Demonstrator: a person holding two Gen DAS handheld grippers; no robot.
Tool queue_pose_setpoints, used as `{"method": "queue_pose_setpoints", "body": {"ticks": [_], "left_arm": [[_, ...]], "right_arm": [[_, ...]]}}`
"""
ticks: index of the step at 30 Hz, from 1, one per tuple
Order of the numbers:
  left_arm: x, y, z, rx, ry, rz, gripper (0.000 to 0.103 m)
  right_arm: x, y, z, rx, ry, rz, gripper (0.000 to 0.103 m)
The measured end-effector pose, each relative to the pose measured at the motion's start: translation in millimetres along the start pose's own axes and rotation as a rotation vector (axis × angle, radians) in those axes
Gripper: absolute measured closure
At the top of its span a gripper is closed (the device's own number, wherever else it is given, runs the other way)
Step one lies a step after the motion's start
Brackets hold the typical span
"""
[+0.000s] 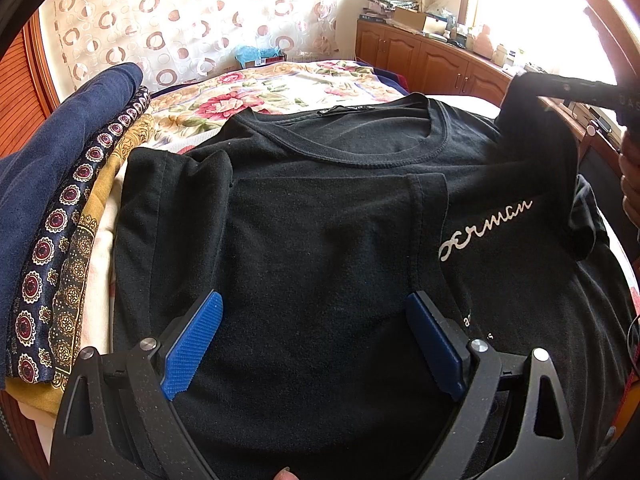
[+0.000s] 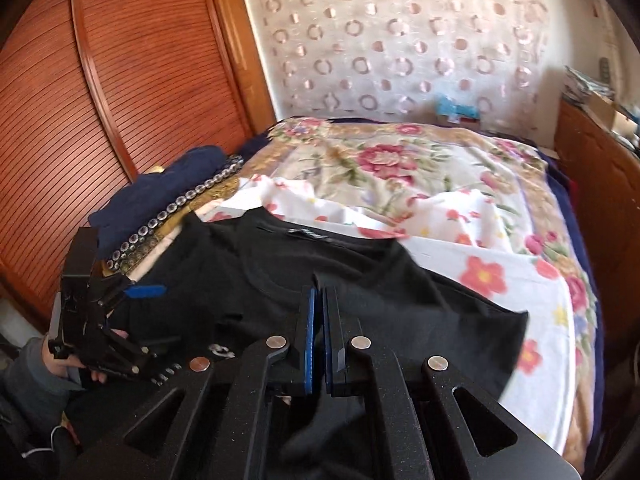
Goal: Fold small clothes
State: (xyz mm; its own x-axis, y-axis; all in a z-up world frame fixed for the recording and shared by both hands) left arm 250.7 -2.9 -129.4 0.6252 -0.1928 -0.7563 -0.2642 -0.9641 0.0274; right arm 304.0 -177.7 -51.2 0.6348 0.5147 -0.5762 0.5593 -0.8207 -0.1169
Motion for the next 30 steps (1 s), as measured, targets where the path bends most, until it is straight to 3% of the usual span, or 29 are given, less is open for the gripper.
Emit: {"method": "queue_pose_setpoints", "body": {"ticks": [3,9,15,20,26,30], "left_arm": [[0,0,0,0.0,0.0,0.0,0.01],[0,0,0,0.0,0.0,0.0,0.01],[0,0,0,0.0,0.001,0.0,0.01],[-1,0,0,0.001,0.002,-0.004,0.01],[-21,0,1,-0.016,0.065,-0.033,0.01],[-41,-4,1,-0.033,0.102,-0.041,0.01]], "right_arm": [[16,9,-1,-0.031,-0.043,0.064,0.088],[10,3,16,-0.01,-0.065,0.093,0.088],[-2,-8,60,0.034,-0.14,0.119,0.088],[-22,-27,75,0.06,-0.108,0.125,0.087],[-26,-38,95,0.04,-0.129,0.136,0.069],[-19,-42,108,-0.042,-0.146,0.206,0.068]]}}
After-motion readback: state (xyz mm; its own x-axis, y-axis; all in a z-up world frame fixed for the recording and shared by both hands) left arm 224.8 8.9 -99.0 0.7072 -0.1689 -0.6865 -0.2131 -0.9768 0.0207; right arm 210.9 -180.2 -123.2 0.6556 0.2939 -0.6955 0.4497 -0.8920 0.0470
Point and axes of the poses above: each gripper's, at about its wrist camera, not at the fingertips, and x roughly the way its jaws point, y to its right, z to its underside, the point moved 4 cm from there along x, roughly the way its jaws point, and after that the axes turned 3 degrees about y, right-handed, at the moved point
